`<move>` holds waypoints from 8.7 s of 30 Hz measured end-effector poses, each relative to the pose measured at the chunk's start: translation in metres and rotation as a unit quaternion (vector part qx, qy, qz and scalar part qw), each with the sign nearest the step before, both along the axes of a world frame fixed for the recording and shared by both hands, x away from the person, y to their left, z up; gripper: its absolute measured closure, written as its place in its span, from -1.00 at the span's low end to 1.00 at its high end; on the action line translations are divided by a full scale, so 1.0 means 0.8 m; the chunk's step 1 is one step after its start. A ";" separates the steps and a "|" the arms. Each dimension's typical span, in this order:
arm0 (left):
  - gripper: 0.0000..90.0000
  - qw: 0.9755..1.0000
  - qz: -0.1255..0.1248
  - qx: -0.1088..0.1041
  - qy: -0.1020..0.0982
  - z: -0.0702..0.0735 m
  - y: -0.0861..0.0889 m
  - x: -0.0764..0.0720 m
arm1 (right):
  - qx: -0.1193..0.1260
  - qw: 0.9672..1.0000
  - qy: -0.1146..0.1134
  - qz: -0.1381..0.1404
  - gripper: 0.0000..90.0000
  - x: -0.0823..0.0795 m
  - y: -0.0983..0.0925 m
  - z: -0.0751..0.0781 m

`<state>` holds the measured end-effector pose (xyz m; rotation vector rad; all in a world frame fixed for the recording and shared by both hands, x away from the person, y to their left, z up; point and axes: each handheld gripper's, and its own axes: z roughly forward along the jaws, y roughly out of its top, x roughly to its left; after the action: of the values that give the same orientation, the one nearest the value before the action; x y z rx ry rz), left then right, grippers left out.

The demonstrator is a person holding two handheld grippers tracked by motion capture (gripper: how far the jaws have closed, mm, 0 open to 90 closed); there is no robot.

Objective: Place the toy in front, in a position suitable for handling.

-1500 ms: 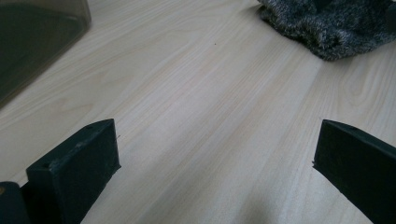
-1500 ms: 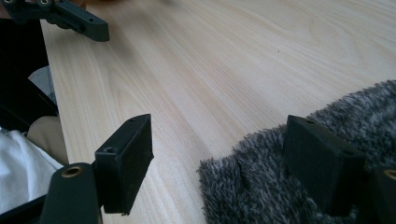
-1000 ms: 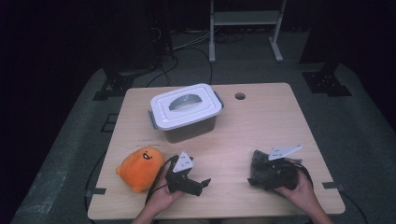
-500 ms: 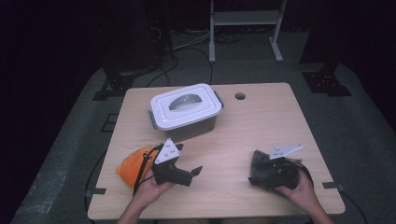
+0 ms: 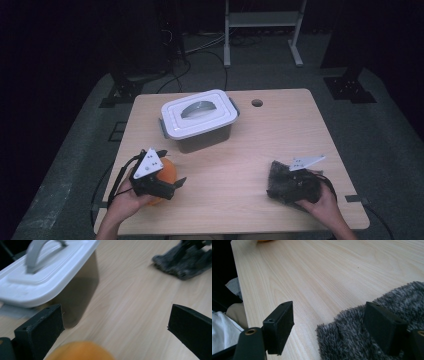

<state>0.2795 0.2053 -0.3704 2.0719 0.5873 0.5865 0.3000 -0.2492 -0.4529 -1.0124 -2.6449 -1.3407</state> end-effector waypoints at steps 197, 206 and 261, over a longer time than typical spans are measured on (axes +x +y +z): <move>-0.51 0.971 -0.207 -0.025 0.113 -0.081 -0.132 0.060 | -0.012 0.999 -0.032 -0.006 0.67 -0.006 0.007 0.076; -0.54 0.972 -0.212 -0.025 0.103 -0.079 -0.156 0.058 | -0.031 0.995 -0.079 0.041 0.66 -0.004 0.072 0.082; -0.51 0.979 -0.192 -0.020 0.068 -0.071 -0.142 0.060 | -0.036 0.996 -0.082 0.021 0.64 -0.012 0.033 0.064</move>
<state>0.3272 0.0915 -0.4274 2.1245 0.2588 0.2086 0.2906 -0.2225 -0.4014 -0.8833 -2.8359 -1.3860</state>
